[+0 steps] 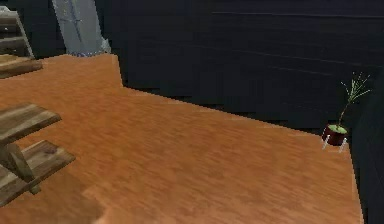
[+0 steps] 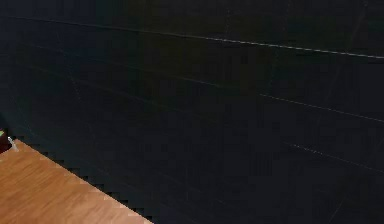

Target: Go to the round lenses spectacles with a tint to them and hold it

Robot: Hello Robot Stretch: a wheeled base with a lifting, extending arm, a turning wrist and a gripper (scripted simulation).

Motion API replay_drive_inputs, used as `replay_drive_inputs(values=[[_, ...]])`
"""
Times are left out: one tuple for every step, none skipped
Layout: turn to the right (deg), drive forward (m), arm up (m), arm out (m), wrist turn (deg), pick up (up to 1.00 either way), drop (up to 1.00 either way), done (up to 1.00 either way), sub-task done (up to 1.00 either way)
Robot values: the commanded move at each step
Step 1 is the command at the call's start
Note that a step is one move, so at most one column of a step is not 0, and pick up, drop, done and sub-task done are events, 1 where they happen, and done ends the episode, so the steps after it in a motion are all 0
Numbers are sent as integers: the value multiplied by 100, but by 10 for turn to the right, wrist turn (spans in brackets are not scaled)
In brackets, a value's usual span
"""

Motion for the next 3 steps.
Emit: replay_drive_inputs(values=[[450, 0, 0, 0, 0, 0, 0, 0, 0], [180, 0, 0, 0, 0, 0, 0, 0, 0], [30, 0, 0, 0, 0, 0, 0, 0, 0]])
